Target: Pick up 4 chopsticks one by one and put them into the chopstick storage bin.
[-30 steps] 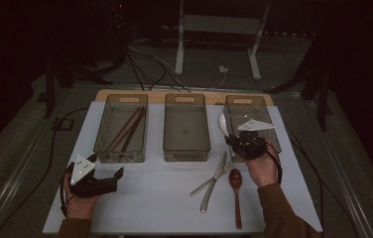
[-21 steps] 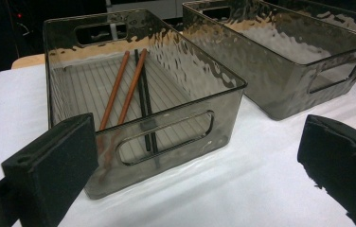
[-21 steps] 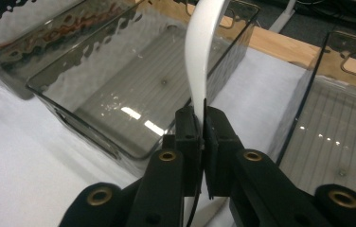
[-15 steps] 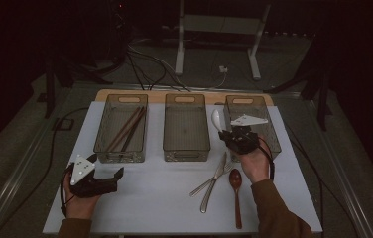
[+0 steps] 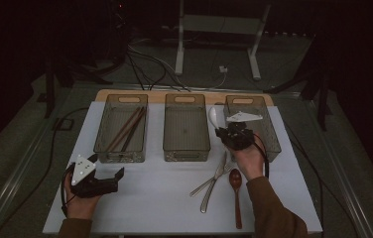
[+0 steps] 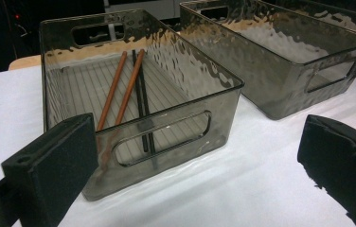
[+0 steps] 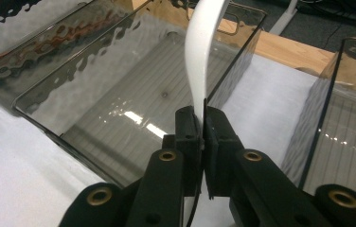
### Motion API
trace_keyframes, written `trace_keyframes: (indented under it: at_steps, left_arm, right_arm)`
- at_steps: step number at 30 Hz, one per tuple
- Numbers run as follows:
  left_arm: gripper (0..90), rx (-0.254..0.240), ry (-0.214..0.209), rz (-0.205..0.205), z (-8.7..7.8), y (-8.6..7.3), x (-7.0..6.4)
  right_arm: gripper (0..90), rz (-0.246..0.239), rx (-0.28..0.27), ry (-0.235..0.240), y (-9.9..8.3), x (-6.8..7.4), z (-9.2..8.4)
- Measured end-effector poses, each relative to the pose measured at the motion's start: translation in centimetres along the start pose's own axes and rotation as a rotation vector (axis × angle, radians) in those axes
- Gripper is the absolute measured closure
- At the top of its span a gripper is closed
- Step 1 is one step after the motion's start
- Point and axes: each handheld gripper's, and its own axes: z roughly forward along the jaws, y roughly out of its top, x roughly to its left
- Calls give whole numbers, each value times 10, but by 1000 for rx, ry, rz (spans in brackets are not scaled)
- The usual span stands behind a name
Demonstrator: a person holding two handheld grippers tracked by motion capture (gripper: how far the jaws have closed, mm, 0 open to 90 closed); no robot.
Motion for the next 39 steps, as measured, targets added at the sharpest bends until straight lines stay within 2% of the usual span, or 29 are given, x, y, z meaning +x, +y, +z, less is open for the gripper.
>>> trace_keyframes:
  at_steps: [15,30,39]
  left_arm:
    - [7,3,-4,1,1,0,0]
    - [7,2,-3,0,0,0,1]
    - [6,2,-5,1,0,0,1]
  right_arm:
    - [860,-3,22,16,7,10,23]
    - [859,1,68,21,5,19,47]
    - [859,7,82,18,3,21,55]
